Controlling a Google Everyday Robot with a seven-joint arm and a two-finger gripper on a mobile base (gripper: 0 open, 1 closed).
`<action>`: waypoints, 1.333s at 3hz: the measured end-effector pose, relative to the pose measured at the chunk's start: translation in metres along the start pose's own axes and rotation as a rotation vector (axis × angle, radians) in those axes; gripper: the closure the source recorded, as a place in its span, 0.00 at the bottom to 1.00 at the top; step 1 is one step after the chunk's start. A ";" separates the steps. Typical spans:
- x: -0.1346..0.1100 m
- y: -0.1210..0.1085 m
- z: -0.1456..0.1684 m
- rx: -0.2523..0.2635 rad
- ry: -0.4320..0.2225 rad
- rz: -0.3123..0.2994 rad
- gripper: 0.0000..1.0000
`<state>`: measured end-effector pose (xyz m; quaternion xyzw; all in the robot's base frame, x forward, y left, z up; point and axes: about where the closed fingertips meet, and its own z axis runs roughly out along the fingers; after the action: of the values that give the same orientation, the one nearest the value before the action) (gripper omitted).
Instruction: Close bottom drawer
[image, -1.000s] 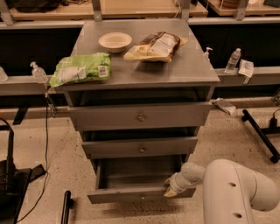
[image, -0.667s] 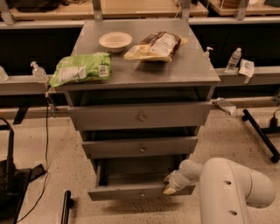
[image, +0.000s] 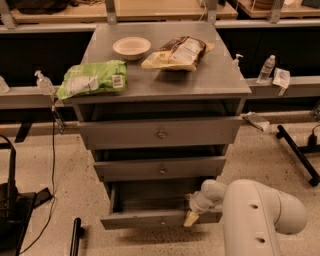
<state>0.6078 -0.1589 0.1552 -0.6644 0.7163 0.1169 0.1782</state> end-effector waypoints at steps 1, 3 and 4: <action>-0.012 -0.028 0.006 0.027 0.001 -0.033 0.00; -0.014 -0.037 0.003 0.059 -0.002 -0.043 0.18; -0.014 -0.036 0.002 0.060 -0.002 -0.043 0.42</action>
Offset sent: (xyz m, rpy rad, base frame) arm 0.0568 0.0153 0.0108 -0.0118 -0.0920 0.0312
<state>0.6448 -0.1488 0.1614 -0.6740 0.7048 0.0921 0.2010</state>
